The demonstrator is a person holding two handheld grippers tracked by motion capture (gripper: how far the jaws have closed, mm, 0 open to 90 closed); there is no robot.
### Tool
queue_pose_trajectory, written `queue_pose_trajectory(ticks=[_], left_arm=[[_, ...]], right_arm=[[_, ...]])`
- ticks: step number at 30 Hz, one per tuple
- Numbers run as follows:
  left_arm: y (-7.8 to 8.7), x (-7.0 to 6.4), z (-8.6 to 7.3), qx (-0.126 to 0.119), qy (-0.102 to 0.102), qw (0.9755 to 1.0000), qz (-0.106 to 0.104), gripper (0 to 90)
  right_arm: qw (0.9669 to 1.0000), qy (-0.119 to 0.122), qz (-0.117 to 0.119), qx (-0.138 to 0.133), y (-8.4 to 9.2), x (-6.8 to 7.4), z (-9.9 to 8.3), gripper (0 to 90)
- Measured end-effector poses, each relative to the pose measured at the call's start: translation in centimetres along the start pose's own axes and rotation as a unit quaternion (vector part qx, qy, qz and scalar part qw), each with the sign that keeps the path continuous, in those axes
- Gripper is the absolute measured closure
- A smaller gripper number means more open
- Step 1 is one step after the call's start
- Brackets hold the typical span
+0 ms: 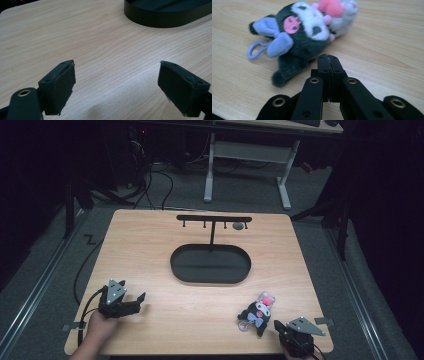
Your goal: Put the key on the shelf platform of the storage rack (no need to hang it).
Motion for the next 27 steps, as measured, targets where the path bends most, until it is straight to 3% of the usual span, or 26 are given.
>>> queue_pose_trajectory(ticks=[3,14,22,25,27], left_arm=[[0.0,0.0,0.0,0.000,-0.001,1.0000,0.000,15.4],[0.2,-0.1,-0.1,-0.002,-0.003,1.0000,-0.003,15.4],[0.2,-0.1,-0.1,-0.004,-0.004,1.0000,-0.003,15.4],[0.2,-0.1,-0.1,-0.004,-0.004,1.0000,-0.003,15.4],[0.2,-0.1,-0.1,-0.002,-0.005,1.0000,-0.004,15.4]], right_arm=[[0.9997,0.020,0.004,0.011,-0.5,0.9,0.0,90.0],[0.9983,0.050,0.024,0.015,-1.5,2.8,0.7,90.0],[0.9952,0.080,0.054,0.015,-2.7,5.6,1.7,90.0],[0.9958,0.076,0.050,-0.006,-1.9,5.2,2.3,90.0],[0.9973,0.059,0.033,-0.027,-1.1,4.1,2.9,90.0]])
Point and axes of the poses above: each handheld gripper's, and its own axes: y roughly backward along the jaws, z roughly out of its top, x roughly to its left, the point moved 10 cm from there along -y, roughly forward along the jaws, and after that the axes turned 5 degrees about y, right-handed, at the moved point
